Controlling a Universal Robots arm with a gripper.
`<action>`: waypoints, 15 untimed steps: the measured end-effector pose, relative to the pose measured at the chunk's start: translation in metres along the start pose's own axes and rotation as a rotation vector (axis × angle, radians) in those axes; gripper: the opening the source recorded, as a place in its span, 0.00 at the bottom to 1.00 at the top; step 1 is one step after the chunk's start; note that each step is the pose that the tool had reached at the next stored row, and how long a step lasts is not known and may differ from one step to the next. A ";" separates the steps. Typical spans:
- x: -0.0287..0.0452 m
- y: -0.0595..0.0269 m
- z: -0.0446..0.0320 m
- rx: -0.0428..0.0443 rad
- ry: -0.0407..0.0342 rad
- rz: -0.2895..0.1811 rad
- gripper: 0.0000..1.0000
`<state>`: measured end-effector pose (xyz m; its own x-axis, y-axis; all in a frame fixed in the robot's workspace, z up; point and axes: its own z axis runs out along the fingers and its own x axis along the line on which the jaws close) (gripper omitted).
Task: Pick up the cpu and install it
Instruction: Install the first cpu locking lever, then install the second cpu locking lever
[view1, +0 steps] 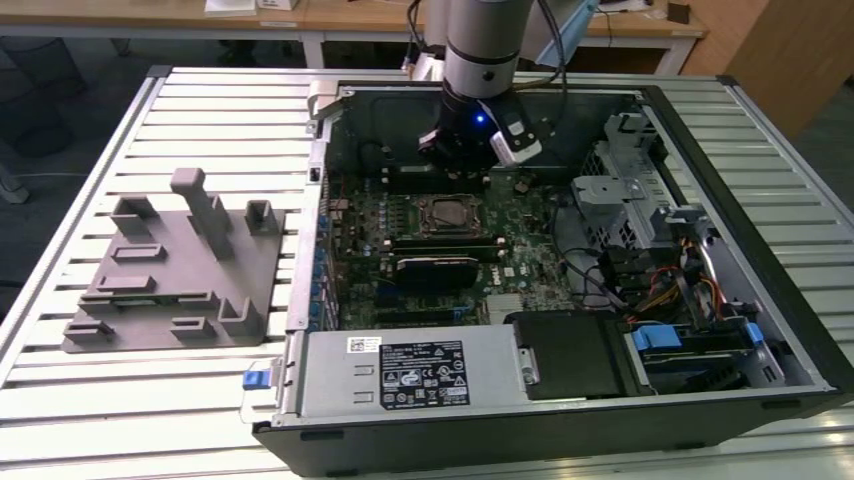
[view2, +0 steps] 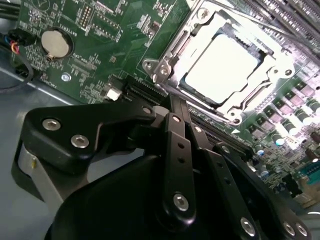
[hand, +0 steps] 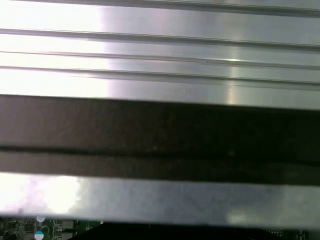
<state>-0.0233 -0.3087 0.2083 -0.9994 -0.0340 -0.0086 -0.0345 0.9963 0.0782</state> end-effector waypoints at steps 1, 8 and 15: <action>0.0000 -0.0007 0.0000 0.0000 0.0000 0.000 0.11; 0.0002 -0.0044 -0.0003 0.0000 0.0000 0.000 0.11; 0.0002 -0.0067 -0.0005 0.0001 0.0000 0.000 0.11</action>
<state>-0.0233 -0.3155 0.2083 -0.9994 -0.0339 -0.0085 -0.0344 0.9964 0.0781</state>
